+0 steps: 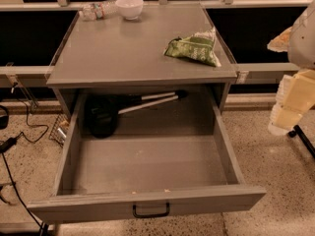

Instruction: Place green jalapeno chip bag into top drawer

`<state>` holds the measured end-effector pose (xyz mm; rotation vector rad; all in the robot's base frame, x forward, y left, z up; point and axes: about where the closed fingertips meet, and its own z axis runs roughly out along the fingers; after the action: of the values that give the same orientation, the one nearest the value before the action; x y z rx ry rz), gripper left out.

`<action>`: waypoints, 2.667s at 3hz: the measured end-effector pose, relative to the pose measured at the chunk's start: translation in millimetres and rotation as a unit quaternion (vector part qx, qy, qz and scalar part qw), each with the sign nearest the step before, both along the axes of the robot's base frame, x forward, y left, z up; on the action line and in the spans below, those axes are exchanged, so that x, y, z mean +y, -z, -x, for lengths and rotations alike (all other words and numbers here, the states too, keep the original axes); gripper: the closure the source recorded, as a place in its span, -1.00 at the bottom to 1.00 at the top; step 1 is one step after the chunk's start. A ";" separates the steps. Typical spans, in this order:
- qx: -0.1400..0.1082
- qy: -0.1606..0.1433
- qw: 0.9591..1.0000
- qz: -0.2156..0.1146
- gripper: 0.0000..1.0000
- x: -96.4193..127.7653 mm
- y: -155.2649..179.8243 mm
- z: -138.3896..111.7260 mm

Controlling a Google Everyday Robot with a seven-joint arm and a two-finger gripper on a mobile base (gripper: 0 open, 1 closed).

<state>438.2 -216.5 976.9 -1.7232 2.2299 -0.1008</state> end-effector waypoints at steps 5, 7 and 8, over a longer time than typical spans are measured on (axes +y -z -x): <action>-0.074 0.004 0.997 -0.034 -1.00 7.3 4.5 -137.6; -0.090 0.003 0.994 -0.061 -1.00 13.7 10.3 -184.0; -0.099 0.006 0.993 -0.068 -1.00 16.1 14.6 -199.5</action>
Offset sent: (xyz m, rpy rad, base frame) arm 0.0295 0.0041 -0.0022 0.0136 -0.0350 0.0022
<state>637.7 -200.4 962.3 -1.5579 2.0550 -0.1148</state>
